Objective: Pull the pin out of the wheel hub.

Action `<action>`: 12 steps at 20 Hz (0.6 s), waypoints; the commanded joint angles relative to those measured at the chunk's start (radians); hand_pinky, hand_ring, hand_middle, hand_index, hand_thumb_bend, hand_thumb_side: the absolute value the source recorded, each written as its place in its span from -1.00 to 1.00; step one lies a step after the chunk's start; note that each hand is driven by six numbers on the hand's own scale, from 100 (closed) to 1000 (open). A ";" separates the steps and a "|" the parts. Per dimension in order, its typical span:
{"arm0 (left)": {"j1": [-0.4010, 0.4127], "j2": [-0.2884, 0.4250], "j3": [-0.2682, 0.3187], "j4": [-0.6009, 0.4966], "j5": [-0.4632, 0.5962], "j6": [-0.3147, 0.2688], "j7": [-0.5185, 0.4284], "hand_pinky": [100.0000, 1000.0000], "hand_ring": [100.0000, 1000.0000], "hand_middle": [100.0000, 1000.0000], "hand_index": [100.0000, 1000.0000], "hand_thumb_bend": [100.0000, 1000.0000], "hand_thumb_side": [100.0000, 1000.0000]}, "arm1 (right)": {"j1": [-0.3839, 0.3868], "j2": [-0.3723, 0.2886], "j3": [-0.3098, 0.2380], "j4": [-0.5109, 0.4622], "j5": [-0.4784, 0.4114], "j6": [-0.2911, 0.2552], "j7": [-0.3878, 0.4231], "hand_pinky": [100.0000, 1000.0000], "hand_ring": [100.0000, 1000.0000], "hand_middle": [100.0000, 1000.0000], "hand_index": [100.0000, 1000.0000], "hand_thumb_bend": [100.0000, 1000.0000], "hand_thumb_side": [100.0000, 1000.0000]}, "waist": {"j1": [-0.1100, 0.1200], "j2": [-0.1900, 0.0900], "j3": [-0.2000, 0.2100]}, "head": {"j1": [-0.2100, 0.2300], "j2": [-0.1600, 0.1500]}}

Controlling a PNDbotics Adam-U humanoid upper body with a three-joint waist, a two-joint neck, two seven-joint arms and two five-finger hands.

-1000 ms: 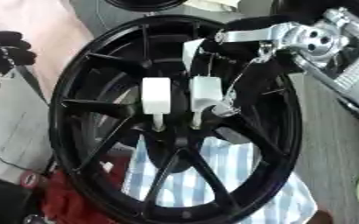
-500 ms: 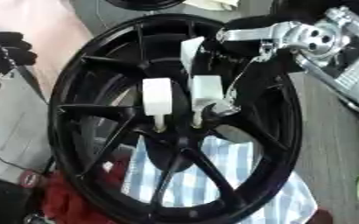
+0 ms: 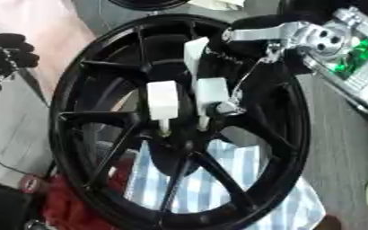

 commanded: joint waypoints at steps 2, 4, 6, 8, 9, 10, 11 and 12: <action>-0.009 0.014 0.003 -0.018 -0.002 -0.001 -0.005 0.46 0.31 0.22 0.48 -1.00 0.63 | -0.011 -0.026 -0.017 -0.005 -0.007 -0.004 0.001 0.21 0.08 0.05 0.17 -0.25 -1.00 | 0.006 -0.014 -0.001 | 0.003 -0.009; -0.010 0.014 0.003 -0.018 -0.002 -0.002 -0.007 0.46 0.31 0.22 0.48 -1.00 0.63 | -0.011 -0.026 -0.017 -0.004 -0.007 -0.005 0.002 0.21 0.08 0.05 0.16 -0.26 -1.00 | 0.006 -0.014 0.000 | 0.001 -0.009; -0.010 0.014 0.003 -0.019 -0.002 -0.003 -0.008 0.46 0.31 0.22 0.48 -1.00 0.64 | -0.010 -0.026 -0.017 -0.003 -0.006 -0.007 0.004 0.21 0.07 0.04 0.16 -0.25 -1.00 | 0.007 -0.013 0.001 | 0.000 -0.009; -0.011 0.013 0.003 -0.020 -0.002 -0.003 -0.010 0.46 0.32 0.23 0.48 -1.00 0.64 | -0.010 -0.026 -0.017 -0.002 -0.005 -0.009 0.007 0.21 0.07 0.04 0.16 -0.25 -1.00 | 0.007 -0.011 0.002 | 0.000 -0.010; -0.011 0.013 0.003 -0.020 -0.002 -0.004 -0.011 0.46 0.32 0.23 0.48 -1.00 0.64 | -0.009 -0.026 -0.017 -0.001 -0.004 -0.010 0.008 0.21 0.07 0.04 0.16 -0.25 -1.00 | 0.007 -0.011 0.003 | -0.001 -0.010; -0.011 0.013 0.003 -0.020 -0.002 -0.004 -0.011 0.46 0.32 0.23 0.48 -1.00 0.64 | -0.009 -0.026 -0.018 -0.001 -0.003 -0.011 0.009 0.20 0.07 0.04 0.16 -0.25 -1.00 | 0.007 -0.011 0.003 | -0.001 -0.009; -0.011 0.013 0.003 -0.020 -0.002 -0.004 -0.012 0.46 0.32 0.23 0.48 -1.00 0.64 | -0.009 -0.026 -0.018 0.000 -0.003 -0.013 0.010 0.20 0.06 0.04 0.15 -0.28 -1.00 | 0.007 -0.010 0.004 | -0.001 -0.009; -0.011 0.013 0.003 -0.020 -0.002 -0.004 -0.013 0.46 0.32 0.23 0.48 -1.00 0.64 | -0.009 -0.026 -0.019 0.000 -0.003 -0.014 0.010 0.20 0.06 0.03 0.15 -0.31 -1.00 | 0.007 -0.010 0.004 | -0.001 -0.009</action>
